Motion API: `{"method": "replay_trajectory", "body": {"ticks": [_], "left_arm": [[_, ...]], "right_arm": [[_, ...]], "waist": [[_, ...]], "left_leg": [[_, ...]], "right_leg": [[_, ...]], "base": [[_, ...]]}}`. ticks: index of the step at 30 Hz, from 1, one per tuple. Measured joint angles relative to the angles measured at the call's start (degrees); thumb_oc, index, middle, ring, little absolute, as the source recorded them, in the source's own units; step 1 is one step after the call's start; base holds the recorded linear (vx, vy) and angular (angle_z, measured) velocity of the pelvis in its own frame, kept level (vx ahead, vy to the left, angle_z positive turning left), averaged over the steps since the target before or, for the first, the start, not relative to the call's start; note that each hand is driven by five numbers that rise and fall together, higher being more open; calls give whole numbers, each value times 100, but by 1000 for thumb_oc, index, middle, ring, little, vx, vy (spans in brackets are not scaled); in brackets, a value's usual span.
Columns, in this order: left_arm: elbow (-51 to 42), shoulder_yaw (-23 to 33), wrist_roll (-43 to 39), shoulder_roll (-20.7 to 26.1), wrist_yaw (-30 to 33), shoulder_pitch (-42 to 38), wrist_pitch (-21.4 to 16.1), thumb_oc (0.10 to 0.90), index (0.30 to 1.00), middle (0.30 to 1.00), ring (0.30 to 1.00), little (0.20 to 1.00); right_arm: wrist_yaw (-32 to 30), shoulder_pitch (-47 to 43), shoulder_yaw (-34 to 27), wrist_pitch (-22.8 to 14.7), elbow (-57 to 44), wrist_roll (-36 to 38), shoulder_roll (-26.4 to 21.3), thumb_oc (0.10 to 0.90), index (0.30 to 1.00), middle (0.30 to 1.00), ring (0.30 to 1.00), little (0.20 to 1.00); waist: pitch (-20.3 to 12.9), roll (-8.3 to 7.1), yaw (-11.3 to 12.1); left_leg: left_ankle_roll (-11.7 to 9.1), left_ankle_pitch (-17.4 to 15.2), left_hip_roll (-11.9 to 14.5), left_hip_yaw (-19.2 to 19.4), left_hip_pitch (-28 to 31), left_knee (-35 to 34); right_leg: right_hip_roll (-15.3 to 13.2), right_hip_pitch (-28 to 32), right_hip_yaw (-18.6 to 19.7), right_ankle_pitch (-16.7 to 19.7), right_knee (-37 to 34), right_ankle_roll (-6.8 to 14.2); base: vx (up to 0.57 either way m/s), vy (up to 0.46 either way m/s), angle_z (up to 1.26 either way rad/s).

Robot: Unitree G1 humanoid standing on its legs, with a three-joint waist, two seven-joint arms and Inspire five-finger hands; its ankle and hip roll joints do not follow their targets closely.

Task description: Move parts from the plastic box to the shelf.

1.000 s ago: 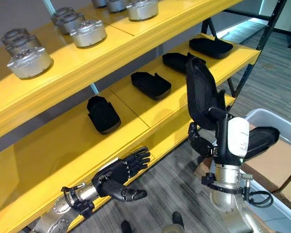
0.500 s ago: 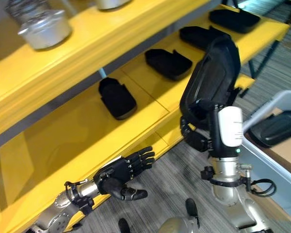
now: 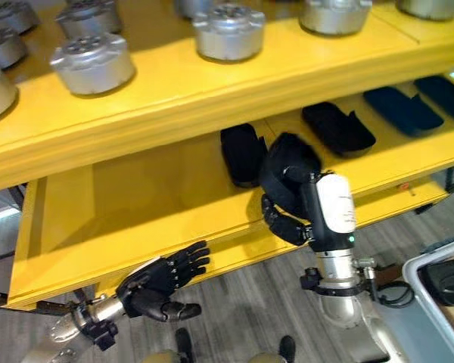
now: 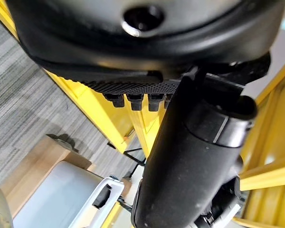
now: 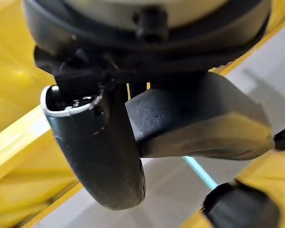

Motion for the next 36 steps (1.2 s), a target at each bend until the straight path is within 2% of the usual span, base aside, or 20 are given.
{"method": "replay_trajectory", "body": {"ticks": [1, 3, 4, 6, 7, 8, 12, 18, 22, 23, 24, 25, 26, 27, 28, 30, 31, 32, 33, 36], "left_arm": [[14, 24, 114, 9, -2, -41, -1, 900, 1000, 1000, 1000, 1000], [8, 18, 161, 21, -17, -87, 1, 900, 1000, 1000, 1000, 1000], [12, -4, 163, -7, -12, -98, 12, 900, 1000, 1000, 1000, 1000], [-175, -69, 154, 39, -58, -82, 107, 900, 1000, 1000, 1000, 1000], [-297, -177, 154, 58, -56, -119, 133, 900, 1000, 1000, 1000, 1000], [-363, -256, 154, 63, -59, -145, 135, 900, 1000, 1000, 1000, 1000], [-499, -489, 154, 104, -186, -113, 242, 900, 1000, 1000, 1000, 1000], [-500, -485, 109, 103, -216, -220, 256, 900, 1000, 1000, 1000, 1000], [-496, -540, 104, 111, -212, -412, 264, 900, 1000, 1000, 1000, 1000], [-433, -846, 110, 88, -218, -793, 363, 900, 1000, 1000, 1000, 1000], [-470, -982, 101, 72, -227, -921, 356, 900, 1000, 1000, 1000, 1000], [-471, -1201, 108, 210, -229, -882, 371, 900, 1000, 1000, 1000, 1000], [-469, -1288, 109, 254, -244, -834, 378, 900, 1000, 1000, 1000, 1000], [-457, -1282, 108, 174, -230, -775, 370, 900, 1000, 1000, 1000, 1000], [-346, -1278, 108, 94, -220, -802, 368, 900, 1000, 1000, 1000, 1000], [1, -1178, 107, 63, -248, -1083, 311, 900, 1000, 1000, 1000, 1000], [102, -1153, 113, 92, -234, -1145, 302, 900, 1000, 1000, 1000, 1000], [120, -1154, 111, 96, -259, -1083, 276, 900, 1000, 1000, 1000, 1000], [280, -1148, 113, 85, -254, -1065, 257, 900, 1000, 1000, 1000, 1000], [279, -1073, 104, 102, -281, -1044, 229, 900, 1000, 1000, 1000, 1000]], "right_arm": [[-1, 40, 69, -43, -7, -50, -18, 400, 300, 300, 300, 300], [-6, 33, 105, -137, -7, -153, -107, 400, 300, 300, 300, 300], [-26, 36, 104, -176, -7, -152, -192, 400, 300, 300, 300, 300], [-68, 53, 97, -217, -7, -384, -514, 400, 300, 300, 300, 300], [-103, 60, 79, -346, -7, -605, -716, 400, 300, 300, 300, 300], [-127, 56, 62, -420, -8, -684, -801, 400, 300, 300, 300, 300], [-293, 36, 33, -692, -7, -1043, -1040, 400, 300, 300, 300, 300], [-635, -140, 64, -736, -7, -1685, -1126, 400, 300, 300, 300, 300], [-983, -674, 115, -1018, -8, -2679, -1207, 400, 300, 300, 300, 300], [-1040, -720, 132, -1039, -8, -2811, -1315, 400, 300, 300, 300, 300], [-1021, -909, 207, -1067, 17, -2959, -1415, 400, 300, 300, 300, 300], [-936, -1256, 458, -1244, 44, -3167, -1442, 400, 300, 300, 300, 300], [-937, -1377, 534, -1460, -78, -3189, -1604, 400, 300, 300, 300, 300], [-935, -1392, 529, -1567, -145, -3177, -1800, 400, 300, 300, 300, 300], [-900, -1394, 552, -1602, -133, -3178, -1892, 400, 300, 300, 300, 300], [-742, -1408, 682, -1658, -134, -3163, -1867, 400, 300, 300, 300, 300], [-647, -1451, 704, -1728, -174, -3103, -1883, 400, 300, 300, 300, 300], [-512, -1524, 677, -1774, -104, -3091, -1867, 400, 300, 300, 300, 300], [-335, -1545, 787, -1615, 98, -2992, -1798, 400, 300, 300, 300, 300], [4, -1501, 835, -1472, 267, -2736, -1714, 400, 300, 300, 300, 300]], "waist": [[14, 24, -87], [-31, -83, 4], [-18, -19, -69], [-23, 155, -220], [-33, 292, -302], [-47, 352, -338], [-111, 533, -413], [-134, 577, -428], [-168, 644, -371], [-164, 665, -445], [-133, 619, -389], [-122, 485, -129], [-126, 461, -237], [-171, 598, -392], [-164, 618, -434], [7, 131, -437], [9, 165, -394], [8, 337, -362], [7, 374, -446], [13, 405, -396]], "left_leg": [[76, 129, 78, -135, 3, -145], [78, 182, 27, -225, -55, -173], [93, 217, 39, -344, -106, -173], [121, 251, 27, -637, -223, -197], [127, 256, 15, -880, -308, -198], [128, 257, 14, -963, -369, -198], [151, 316, 21, -1106, -432, -171], [50, 415, -114, -1117, -270, -168], [52, 421, -234, -1025, -308, -91], [-315, 808, -358, -1040, -564, 4], [-365, 670, -320, -723, -588, -41], [290, 21, -263, -486, -375, 449], [178, -225, -202, -457, -63, 448], [-18, -18, 17, -539, 189, 254], [-214, -1, 7, -783, 230, 172], [-257, -237, -230, -752, -292, 1219], [37, -161, 239, -451, -529, 937], [-48, 192, 392, -589, -393, 691], [-49, 72, 98, -560, -187, 427], [-19, 140, -260, -541, 69, -127]], "right_leg": [[323, -63, 252, -612, 215, -119], [938, -36, 475, -1174, 211, -170], [1187, 6, 775, -1389, 179, -425], [1611, 121, 1462, -1461, -2, -493], [1910, 185, 2040, -1558, -51, -640], [1971, 184, 2155, -1548, -75, -683], [1993, 322, 1973, -1402, -302, -757], [1853, 714, 1913, -1344, -743, -702], [1763, 812, 1719, -1435, -702, -647], [1751, 739, 1393, -1639, -496, -823], [1603, 735, 1294, -1652, -545, -909], [1390, 685, 1513, -1582, -493, -888], [1227, 690, 1573, -1528, -464, -758], [1231, 703, 1528, -1503, -495, -686], [1212, 704, 1556, -1471, -509, -632], [804, 816, 1538, -1391, -527, -556], [930, 848, 1472, -1416, -555, -490], [954, 896, 1495, -1467, -523, -325], [749, 985, 1344, -1451, -429, -243], [405, 929, 1215, -1413, -318, -176]], "base": [[-11, 21, 47], [22, 5, 39], [36, -6, 70], [26, 0, 109], [9, -17, 84], [7, -39, 59], [66, -103, 16], [47, -73, 10], [-6, 6, 42], [55, 149, 134], [125, 206, 78], [109, 227, -15], [97, 259, -39], [72, 254, 2], [70, 350, 10], [95, 417, 25], [104, 358, 22], [175, 535, 23], [126, 341, 13], [119, 282, 19]]}}
